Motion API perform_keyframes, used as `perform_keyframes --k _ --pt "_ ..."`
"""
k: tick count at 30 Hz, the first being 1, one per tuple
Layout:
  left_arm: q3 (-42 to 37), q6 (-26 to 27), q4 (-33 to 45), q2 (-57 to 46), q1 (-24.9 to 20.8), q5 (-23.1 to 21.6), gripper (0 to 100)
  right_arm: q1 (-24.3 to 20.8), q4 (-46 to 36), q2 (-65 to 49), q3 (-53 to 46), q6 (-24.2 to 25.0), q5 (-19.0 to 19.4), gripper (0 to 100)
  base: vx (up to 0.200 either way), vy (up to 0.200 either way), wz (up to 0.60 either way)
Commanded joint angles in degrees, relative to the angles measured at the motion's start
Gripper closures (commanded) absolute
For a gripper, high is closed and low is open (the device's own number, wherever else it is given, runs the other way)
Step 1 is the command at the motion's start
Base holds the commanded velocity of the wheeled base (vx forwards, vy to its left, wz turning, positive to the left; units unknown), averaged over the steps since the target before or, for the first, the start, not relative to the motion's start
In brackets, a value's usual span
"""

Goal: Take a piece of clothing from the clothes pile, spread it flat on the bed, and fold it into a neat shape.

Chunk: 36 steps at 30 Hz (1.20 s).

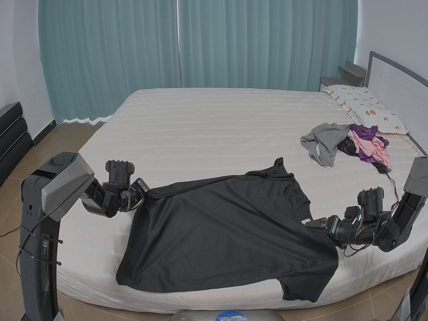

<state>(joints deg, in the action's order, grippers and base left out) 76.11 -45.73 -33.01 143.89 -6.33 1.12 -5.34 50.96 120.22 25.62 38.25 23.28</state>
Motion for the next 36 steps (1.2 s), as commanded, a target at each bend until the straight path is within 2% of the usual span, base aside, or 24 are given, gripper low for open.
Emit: perform_keyframes --k 1,5,11,17,18,23,28,29,33,36 --pt "5.5 -0.8 -1.0 3.5 1.1 3.2 100 0.0 0.0 0.0 0.0 0.0 0.0 0 0.000 0.000 0.00" --pt "9.4 -2.0 -2.9 6.5 1.6 5.1 100 0.0 0.0 0.1 0.4 0.0 0.0 0 0.000 0.000 0.00" --pt "10.9 -3.3 -3.4 6.7 1.7 4.9 100 0.0 0.0 0.4 0.5 0.1 0.0 0 0.000 0.000 0.00" --pt "12.9 -7.2 -3.3 6.7 1.9 4.6 100 -0.1 0.0 0.4 0.8 0.1 -0.1 0 0.000 0.000 0.00" --pt "13.0 -7.2 -3.4 6.7 1.9 4.5 0 -0.1 0.0 0.4 1.0 0.1 -0.2 0 0.000 0.000 0.00" --pt "13.1 -7.4 -3.4 6.5 2.0 4.2 0 0.1 0.0 0.2 1.8 0.2 -0.3 0 0.000 0.000 0.00" --pt "13.9 -12.6 -2.8 5.0 2.8 3.4 0 0.4 0.3 0.6 3.7 -0.2 -0.5 0 0.000 0.000 0.00" --pt "13.4 -14.3 -2.6 3.9 3.2 3.3 0 0.5 0.3 1.7 5.7 -0.3 -0.9 0 0.000 0.000 0.00" --pt "10.8 -14.7 -2.6 2.3 3.4 2.2 0 0.5 -0.5 5.1 12.6 -0.5 -3.9 0 0.000 0.000 0.00" --pt "7.1 -14.7 -1.4 -0.3 3.6 -0.9 0 0.2 -1.7 8.5 18.7 -1.0 -5.9 0 0.000 0.000 0.00"
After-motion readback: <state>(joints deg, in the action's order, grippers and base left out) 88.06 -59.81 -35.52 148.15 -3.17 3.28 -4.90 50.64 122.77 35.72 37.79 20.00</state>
